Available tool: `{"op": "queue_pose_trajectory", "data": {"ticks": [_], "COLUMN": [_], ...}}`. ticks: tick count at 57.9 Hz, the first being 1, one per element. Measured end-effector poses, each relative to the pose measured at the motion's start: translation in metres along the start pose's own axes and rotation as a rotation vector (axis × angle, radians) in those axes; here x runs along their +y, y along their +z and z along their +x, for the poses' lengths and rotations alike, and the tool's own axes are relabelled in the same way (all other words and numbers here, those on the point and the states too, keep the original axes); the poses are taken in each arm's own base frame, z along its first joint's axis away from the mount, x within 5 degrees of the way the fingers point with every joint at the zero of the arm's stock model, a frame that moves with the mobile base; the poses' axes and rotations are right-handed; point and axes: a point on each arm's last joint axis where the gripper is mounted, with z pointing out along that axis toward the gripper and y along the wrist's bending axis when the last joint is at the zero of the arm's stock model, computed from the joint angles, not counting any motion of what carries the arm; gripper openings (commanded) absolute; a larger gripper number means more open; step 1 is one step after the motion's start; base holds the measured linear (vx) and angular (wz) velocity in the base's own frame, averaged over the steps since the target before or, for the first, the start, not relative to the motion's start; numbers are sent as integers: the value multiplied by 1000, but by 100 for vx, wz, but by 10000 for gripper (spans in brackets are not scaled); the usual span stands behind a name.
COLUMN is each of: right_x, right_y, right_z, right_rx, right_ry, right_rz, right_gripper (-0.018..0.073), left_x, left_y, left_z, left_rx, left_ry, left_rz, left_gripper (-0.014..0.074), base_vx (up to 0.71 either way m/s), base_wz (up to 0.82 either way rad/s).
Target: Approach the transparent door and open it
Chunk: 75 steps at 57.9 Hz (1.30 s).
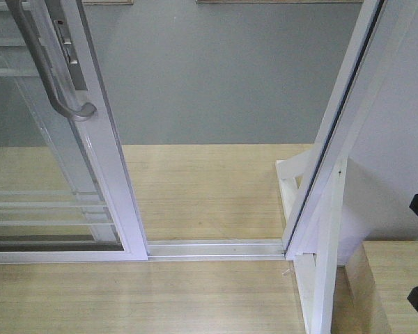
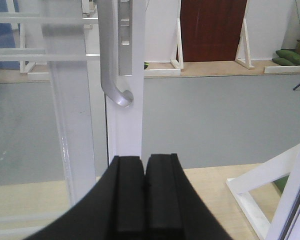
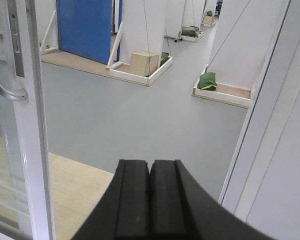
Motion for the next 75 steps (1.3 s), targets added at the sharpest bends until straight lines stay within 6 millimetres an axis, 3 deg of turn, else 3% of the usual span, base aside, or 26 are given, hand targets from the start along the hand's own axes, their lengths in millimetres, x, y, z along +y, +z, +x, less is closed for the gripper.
{"op": "queue_pose_trajectory", "data": {"ticks": [5,13,17,29,52,75], "right_x": [2,8,9,8,-9,-10], "right_y": [3,9,8,-4,-7,-7], "right_z": [12,58,71,71,75,75], "right_rx": [-2,13,13,-76,-54,-54], "right_ry": [-5,59,108,126,180,182], "right_rz": [-5,-25,-28,-9,300,313], "right_gripper": [-6,-6,-6,-6,-6,-6], "left_x": [0,0,0,0,0,0], "left_y": [0,0,0,0,0,0], "left_z": [0,0,0,0,0,0], "left_rx": [0,-2,-2,-4,-4,-4], "left_ry": [0,0,0,0,0,0], "left_rz": [0,0,0,0,0,0], "left_gripper": [3,3,3,3,3,3], "base_vx": [0,0,0,0,0,0], "base_wz": [0,0,0,0,0,0]}}
